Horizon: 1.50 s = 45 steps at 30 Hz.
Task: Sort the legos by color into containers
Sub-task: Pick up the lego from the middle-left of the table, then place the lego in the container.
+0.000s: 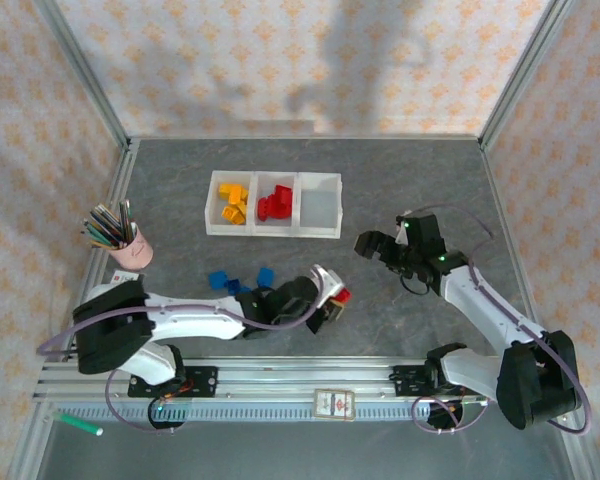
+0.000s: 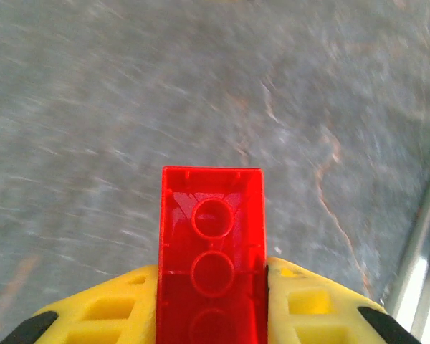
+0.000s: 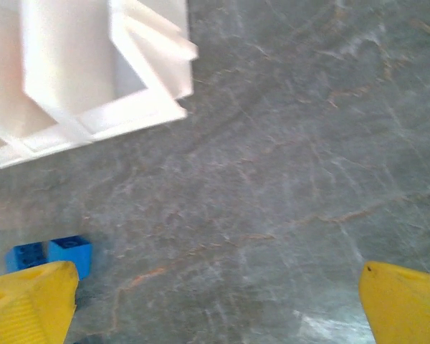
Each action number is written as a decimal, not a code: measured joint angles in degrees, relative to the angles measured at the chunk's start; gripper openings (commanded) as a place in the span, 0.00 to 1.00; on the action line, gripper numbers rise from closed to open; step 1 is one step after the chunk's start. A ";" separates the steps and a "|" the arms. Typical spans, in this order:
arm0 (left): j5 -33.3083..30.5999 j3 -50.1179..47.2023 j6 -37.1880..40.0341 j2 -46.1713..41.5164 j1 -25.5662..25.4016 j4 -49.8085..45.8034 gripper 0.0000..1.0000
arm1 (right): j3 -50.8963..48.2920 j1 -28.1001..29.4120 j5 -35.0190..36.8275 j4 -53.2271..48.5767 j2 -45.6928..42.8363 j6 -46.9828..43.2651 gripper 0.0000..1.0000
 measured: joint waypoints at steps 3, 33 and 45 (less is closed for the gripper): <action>-2.40 0.28 -1.11 -3.98 4.87 -2.27 0.28 | 2.78 2.03 -0.07 0.28 1.55 0.02 1.00; -11.58 40.65 -14.12 28.02 36.24 -23.04 0.54 | 7.23 9.81 -2.82 13.90 12.50 4.20 1.00; -10.64 37.27 -14.38 20.90 36.33 -25.64 0.67 | 10.62 11.41 -0.76 12.96 12.48 2.36 1.00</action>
